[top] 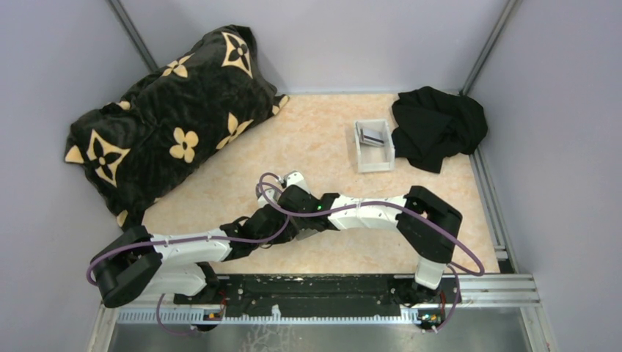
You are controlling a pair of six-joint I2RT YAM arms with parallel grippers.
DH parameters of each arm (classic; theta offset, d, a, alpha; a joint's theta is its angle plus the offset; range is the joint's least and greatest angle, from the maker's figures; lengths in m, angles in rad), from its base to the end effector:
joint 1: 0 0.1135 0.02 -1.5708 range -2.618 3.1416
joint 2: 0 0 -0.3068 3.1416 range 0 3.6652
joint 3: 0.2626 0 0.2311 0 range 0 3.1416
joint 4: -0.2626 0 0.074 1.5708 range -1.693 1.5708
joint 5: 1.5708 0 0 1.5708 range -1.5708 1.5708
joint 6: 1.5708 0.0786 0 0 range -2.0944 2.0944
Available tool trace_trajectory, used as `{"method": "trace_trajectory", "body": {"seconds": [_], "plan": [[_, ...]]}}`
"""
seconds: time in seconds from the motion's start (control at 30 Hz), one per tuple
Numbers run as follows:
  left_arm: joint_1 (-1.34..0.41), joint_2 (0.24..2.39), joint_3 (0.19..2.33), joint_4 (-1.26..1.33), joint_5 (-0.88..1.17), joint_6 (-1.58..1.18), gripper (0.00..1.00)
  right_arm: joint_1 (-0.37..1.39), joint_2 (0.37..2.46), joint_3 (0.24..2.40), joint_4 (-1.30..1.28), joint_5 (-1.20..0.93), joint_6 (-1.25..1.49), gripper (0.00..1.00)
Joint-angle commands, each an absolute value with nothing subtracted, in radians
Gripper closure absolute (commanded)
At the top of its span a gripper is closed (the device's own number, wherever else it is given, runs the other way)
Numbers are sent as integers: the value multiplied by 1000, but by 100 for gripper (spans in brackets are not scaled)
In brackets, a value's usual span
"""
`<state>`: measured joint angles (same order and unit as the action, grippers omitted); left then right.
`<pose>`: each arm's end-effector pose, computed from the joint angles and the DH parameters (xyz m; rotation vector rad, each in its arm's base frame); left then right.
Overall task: Put the credit cards into the card holder
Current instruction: Close the card holder at the center of the board.
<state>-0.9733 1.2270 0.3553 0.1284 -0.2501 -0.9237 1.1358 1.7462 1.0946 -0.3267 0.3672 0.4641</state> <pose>0.1380 -0.1682 0.1685 -0.0723 2.3841 -0.6752 0.1814 0.3233 0.2057 -0.6805 2.3736 0.2208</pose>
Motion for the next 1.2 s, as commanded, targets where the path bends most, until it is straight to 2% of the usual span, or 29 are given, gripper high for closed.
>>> {"method": "trace_trajectory", "body": {"seconds": [0.0,0.53,1.17], "plan": [[-976,1224,339,112,-244,-922,68,1137,1756,1121,-279,351,471,100],[-976,1219,336,111,-244,-922,68,1120,1763,1107,-275,369,478,100],[-976,1231,354,84,-247,-925,68,1071,1798,1028,-208,283,512,100]]}}
